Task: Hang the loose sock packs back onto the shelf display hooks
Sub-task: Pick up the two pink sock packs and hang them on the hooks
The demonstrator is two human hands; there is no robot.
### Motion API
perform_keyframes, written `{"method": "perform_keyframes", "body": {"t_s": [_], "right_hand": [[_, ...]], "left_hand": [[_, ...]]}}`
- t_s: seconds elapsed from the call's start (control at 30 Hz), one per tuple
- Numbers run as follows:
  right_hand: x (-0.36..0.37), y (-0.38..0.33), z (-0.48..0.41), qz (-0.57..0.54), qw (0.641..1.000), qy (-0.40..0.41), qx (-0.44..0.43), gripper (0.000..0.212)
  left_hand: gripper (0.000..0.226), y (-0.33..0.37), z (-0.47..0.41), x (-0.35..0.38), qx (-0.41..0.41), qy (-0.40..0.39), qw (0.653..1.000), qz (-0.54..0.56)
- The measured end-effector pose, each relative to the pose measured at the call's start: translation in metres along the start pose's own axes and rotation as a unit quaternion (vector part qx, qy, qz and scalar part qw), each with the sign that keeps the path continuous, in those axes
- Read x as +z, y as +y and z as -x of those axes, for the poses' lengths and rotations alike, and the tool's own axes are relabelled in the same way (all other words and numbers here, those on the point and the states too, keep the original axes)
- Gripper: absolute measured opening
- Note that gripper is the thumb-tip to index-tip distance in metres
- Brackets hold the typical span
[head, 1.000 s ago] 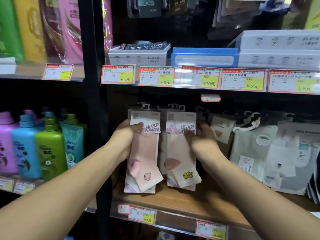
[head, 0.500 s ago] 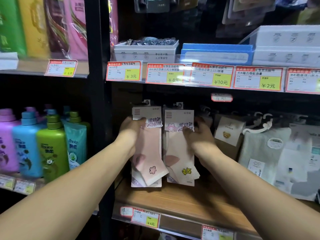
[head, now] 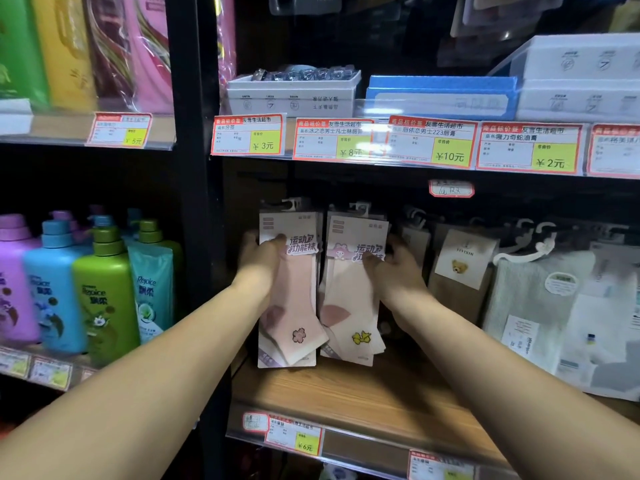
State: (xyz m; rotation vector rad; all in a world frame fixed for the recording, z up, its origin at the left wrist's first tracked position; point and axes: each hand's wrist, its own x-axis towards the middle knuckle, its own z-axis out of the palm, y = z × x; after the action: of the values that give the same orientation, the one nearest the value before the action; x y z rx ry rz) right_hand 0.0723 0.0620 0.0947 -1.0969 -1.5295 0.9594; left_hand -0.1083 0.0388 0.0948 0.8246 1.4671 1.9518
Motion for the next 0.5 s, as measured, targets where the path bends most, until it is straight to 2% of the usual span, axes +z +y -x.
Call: {"method": "perform_keyframes", "body": {"t_s": [0.4,0.5], "right_hand": [[0.002,0.016,-0.006,0.022,1.000,-0.015,0.001,0.040],[0.005,0.024,-0.010,0.040,0.999,-0.022,0.017,0.039]], "left_hand": [[0.040,-0.005,-0.001,-0.001,-0.017,0.017,0.999,-0.027],[0.031,-0.005,0.000,-0.003,-0.039,0.022,0.998,-0.040]]}}
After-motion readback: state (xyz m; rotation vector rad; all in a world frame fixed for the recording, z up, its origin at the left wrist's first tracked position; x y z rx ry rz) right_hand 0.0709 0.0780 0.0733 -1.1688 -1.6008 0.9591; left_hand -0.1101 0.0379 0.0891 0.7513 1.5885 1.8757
